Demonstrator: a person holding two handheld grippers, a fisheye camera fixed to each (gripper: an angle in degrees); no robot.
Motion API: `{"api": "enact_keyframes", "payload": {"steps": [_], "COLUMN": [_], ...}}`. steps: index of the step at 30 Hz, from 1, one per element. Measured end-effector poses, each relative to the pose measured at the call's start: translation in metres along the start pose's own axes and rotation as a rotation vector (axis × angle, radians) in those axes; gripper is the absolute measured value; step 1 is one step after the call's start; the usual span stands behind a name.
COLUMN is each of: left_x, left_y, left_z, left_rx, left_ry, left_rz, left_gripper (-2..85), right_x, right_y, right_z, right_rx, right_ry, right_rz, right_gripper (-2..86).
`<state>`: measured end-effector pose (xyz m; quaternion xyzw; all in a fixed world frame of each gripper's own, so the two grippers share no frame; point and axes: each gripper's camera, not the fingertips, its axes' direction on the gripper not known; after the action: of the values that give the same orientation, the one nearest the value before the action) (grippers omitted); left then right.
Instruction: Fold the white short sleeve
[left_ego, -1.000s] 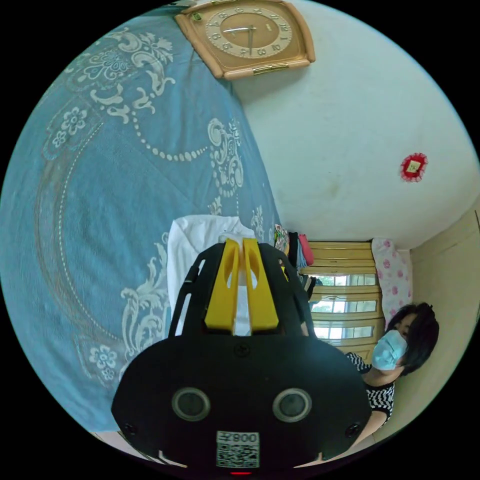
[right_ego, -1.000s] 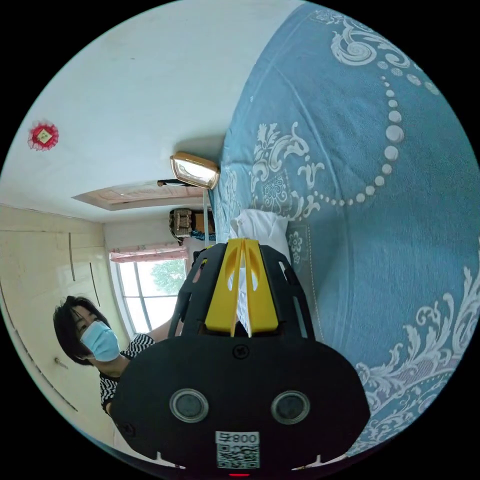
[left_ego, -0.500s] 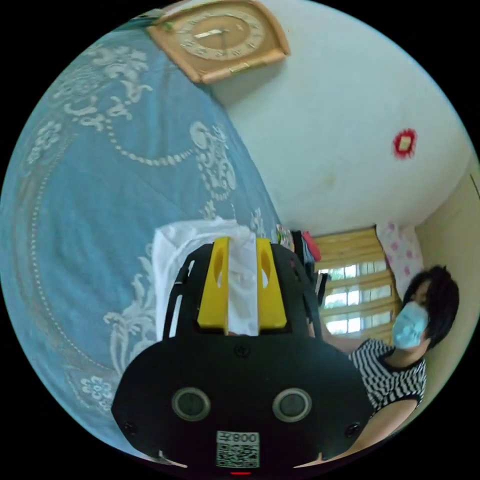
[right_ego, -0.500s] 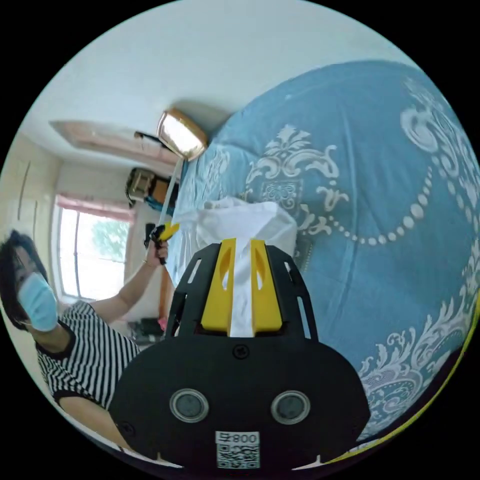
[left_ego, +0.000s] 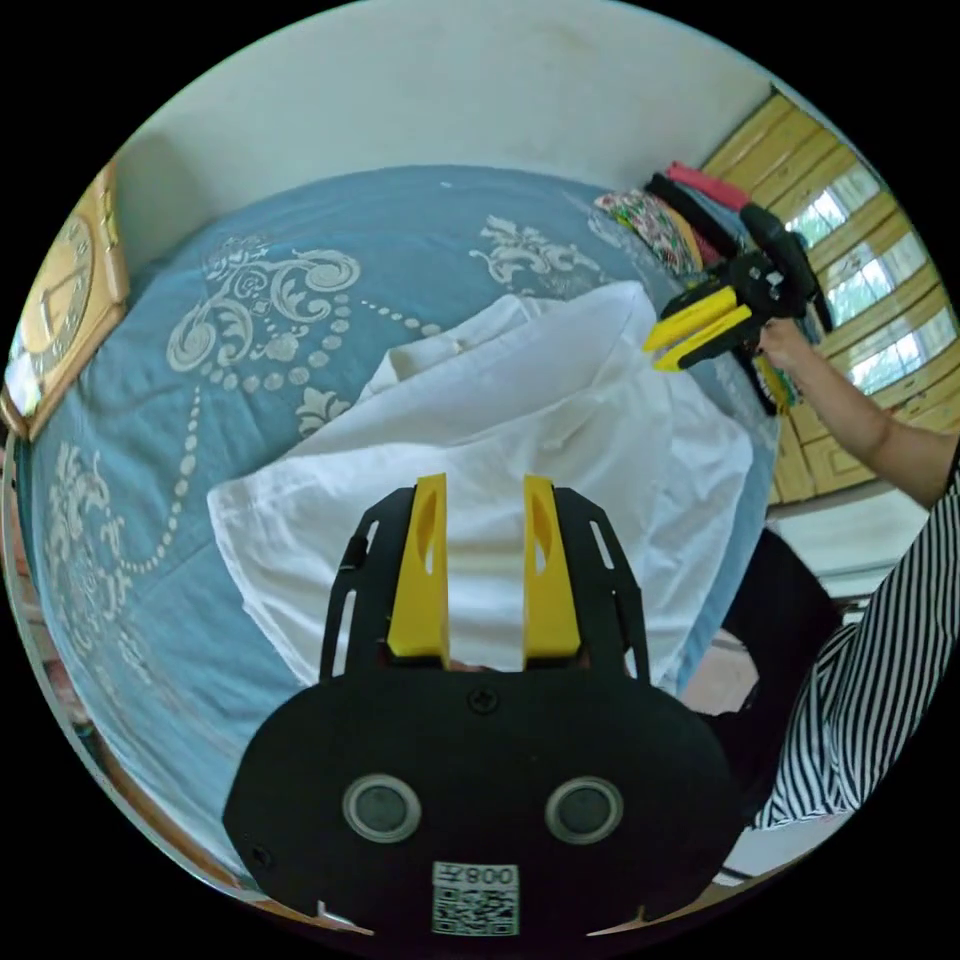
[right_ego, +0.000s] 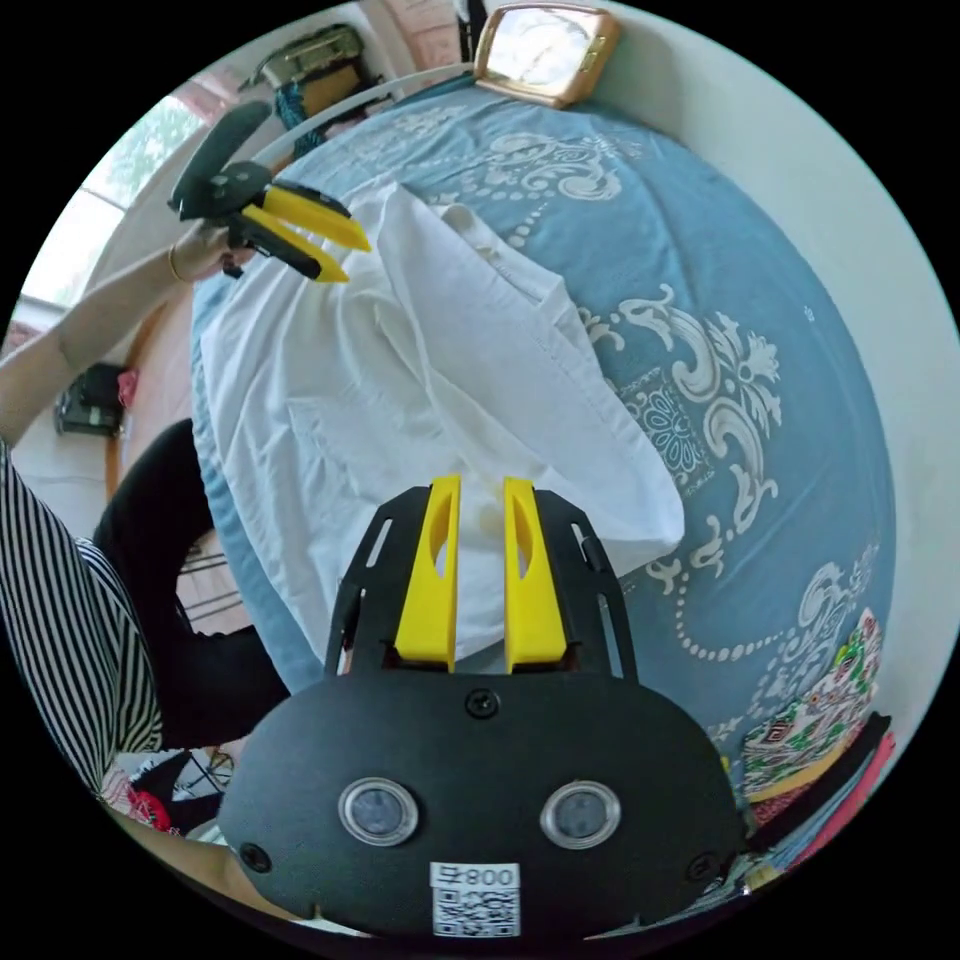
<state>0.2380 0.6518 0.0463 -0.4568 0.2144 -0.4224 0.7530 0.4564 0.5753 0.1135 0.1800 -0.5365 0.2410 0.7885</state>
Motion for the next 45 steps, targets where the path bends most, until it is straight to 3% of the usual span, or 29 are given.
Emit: {"api": "enact_keyframes", "payload": {"steps": [9, 16, 23, 27, 29, 40, 45], "left_x": [0.029, 0.025, 0.019, 0.021, 0.023, -0.01, -0.038], "left_y": [-0.046, -0.073, -0.08, -0.087, -0.086, -0.075, -0.077], "left_z": [0.054, 0.078, 0.073, 0.102, 0.103, 0.034, 0.04], "left_rx": [-0.05, -0.058, 0.016, -0.132, -0.125, 0.081, 0.02], "left_ry": [-0.145, -0.17, -0.119, -0.177, -0.207, -0.124, -0.138], "left_rz": [0.142, 0.129, 0.127, 0.178, 0.19, 0.067, -0.038], "left_gripper": [9.4, 1.6, 5.0, 5.6, 3.7, 2.0, 4.9], "right_x": [-0.041, -0.047, -0.035, -0.031, -0.029, 0.005, 0.051], "right_y": [-0.057, -0.084, -0.11, -0.119, -0.119, -0.104, -0.113], "right_z": [-0.009, -0.038, -0.077, -0.08, -0.081, -0.11, -0.095], "right_rx": [-0.092, -0.061, -0.047, -0.079, -0.084, -0.041, -0.15], "right_ry": [0.192, 0.215, 0.143, 0.141, 0.141, 0.125, 0.084], "right_rz": [-0.093, -0.086, -0.072, -0.076, -0.074, 0.005, 0.112], "right_gripper": [6.1, 1.2, 0.5, 0.5, 0.5, 1.4, 5.2]}}
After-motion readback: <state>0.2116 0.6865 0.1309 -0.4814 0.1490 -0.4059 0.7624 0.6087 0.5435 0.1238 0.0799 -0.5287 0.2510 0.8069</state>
